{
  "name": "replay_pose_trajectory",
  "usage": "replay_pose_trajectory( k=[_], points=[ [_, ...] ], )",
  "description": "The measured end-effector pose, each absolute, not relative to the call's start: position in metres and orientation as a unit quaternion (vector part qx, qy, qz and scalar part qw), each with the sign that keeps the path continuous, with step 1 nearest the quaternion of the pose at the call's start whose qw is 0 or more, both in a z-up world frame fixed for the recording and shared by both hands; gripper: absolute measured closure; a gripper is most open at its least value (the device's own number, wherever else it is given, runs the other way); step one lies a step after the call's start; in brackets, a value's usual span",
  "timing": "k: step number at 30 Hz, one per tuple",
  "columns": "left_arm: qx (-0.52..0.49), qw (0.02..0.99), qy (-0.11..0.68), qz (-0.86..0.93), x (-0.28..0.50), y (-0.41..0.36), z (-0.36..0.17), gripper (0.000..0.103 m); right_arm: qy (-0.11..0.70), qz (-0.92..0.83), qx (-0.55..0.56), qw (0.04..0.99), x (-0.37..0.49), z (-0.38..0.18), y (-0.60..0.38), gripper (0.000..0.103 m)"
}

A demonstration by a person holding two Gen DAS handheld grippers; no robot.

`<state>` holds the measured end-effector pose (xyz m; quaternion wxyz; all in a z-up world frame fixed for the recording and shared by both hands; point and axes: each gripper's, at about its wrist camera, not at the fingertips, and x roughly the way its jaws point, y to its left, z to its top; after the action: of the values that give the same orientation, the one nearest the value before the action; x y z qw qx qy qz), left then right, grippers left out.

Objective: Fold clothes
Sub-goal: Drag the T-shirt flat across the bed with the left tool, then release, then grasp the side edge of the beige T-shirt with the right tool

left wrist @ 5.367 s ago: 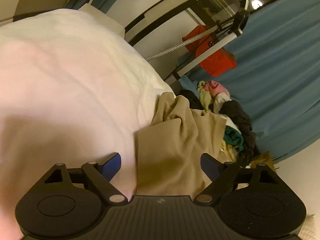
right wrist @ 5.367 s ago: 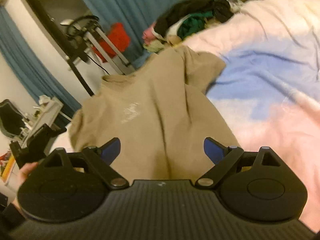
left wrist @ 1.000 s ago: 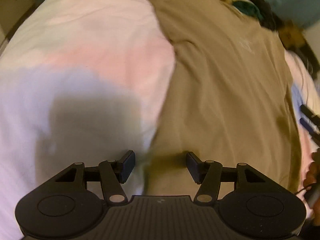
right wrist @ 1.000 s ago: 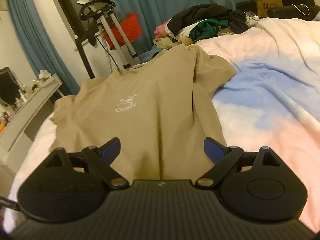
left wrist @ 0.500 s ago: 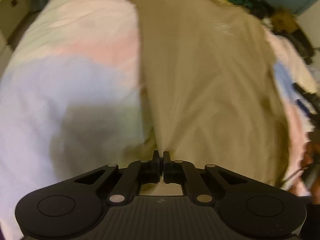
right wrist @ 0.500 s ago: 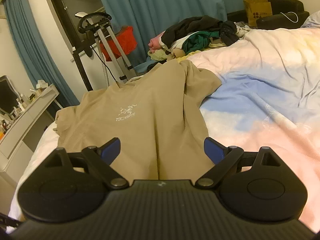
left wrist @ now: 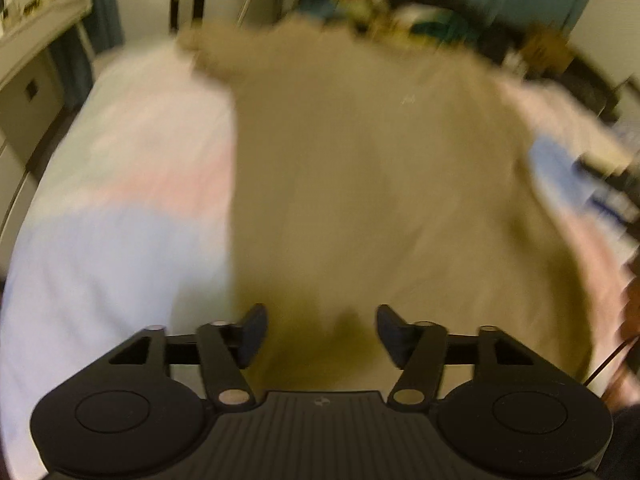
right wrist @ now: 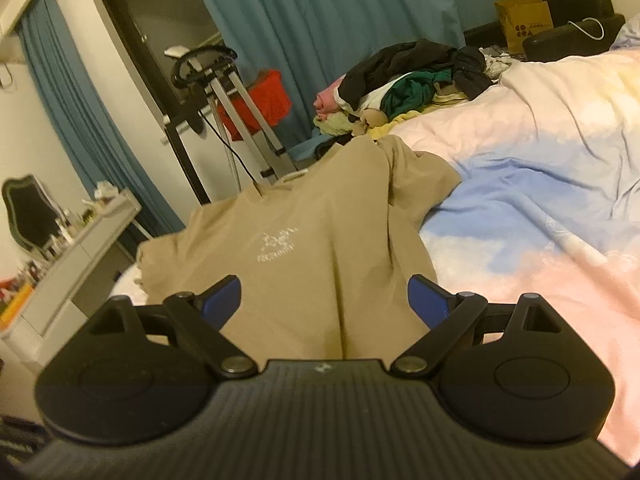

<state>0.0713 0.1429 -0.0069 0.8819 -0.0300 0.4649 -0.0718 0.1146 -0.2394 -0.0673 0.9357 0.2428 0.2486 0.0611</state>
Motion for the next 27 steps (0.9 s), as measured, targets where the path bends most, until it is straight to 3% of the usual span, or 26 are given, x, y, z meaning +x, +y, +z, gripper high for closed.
replay_pose_trajectory(
  k=[7, 15, 27],
  points=[
    [-0.083, 0.933, 0.336, -0.100, 0.092, 0.089, -0.002, 0.013, 0.234, 0.074, 0.412, 0.877, 0.142, -0.089, -0.291, 0.011],
    [-0.051, 0.928, 0.354, -0.109, 0.132, 0.062, -0.090, 0.013, 0.228, 0.056, 0.567, 0.790, 0.230, -0.165, -0.349, 0.009],
    [-0.058, 0.928, 0.350, -0.109, 0.170, 0.063, -0.142, 0.010, 0.185, 0.100, 0.581, 0.786, 0.343, -0.195, -0.336, 0.009]
  ],
)
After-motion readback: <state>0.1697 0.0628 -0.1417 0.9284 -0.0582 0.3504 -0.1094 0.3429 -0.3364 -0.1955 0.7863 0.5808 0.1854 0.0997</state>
